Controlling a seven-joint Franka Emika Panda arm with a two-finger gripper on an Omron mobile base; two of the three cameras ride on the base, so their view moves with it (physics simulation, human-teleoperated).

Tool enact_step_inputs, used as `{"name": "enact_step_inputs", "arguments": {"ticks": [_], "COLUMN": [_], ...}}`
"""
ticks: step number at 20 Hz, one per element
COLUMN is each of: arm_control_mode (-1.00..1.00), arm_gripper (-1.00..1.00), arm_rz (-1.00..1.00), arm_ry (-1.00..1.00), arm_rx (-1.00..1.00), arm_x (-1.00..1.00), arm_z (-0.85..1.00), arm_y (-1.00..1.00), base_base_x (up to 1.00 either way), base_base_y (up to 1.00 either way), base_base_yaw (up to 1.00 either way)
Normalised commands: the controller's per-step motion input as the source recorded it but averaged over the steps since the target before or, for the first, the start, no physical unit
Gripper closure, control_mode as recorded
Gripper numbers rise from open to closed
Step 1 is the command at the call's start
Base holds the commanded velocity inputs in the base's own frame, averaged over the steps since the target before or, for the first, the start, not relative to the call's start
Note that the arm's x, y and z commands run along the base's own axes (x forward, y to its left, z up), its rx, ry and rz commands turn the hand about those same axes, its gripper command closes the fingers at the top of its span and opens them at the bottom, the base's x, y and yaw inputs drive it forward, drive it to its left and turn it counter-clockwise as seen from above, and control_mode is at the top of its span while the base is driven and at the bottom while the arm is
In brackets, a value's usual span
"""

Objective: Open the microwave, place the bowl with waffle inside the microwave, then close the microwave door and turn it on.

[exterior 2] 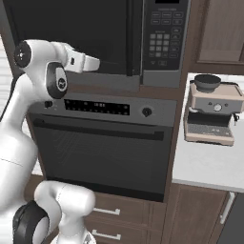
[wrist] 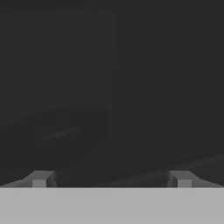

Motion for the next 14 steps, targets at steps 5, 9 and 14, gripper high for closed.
{"name": "enact_step_inputs", "arguments": {"ticks": [5, 9, 14], "arm_control_mode": [-1.0, -1.0, -1.0], "arm_gripper": [-1.0, -1.0, -1.0], "arm_rz": [0.27, 0.26, 0.25], "arm_ry": [-0.14, -0.17, -0.06], "arm_rx": [0.09, 0.15, 0.08], "arm_x": [0.34, 0.36, 0.41], "arm_z": [-0.01, 0.0, 0.0], "arm_y": [-0.09, -0.12, -0.03], "base_base_x": [0.0, 0.0, 0.0], "base_base_y": [0.0, 0.0, 0.0], "base_base_yaw": [0.0, 0.0, 0.0]}}
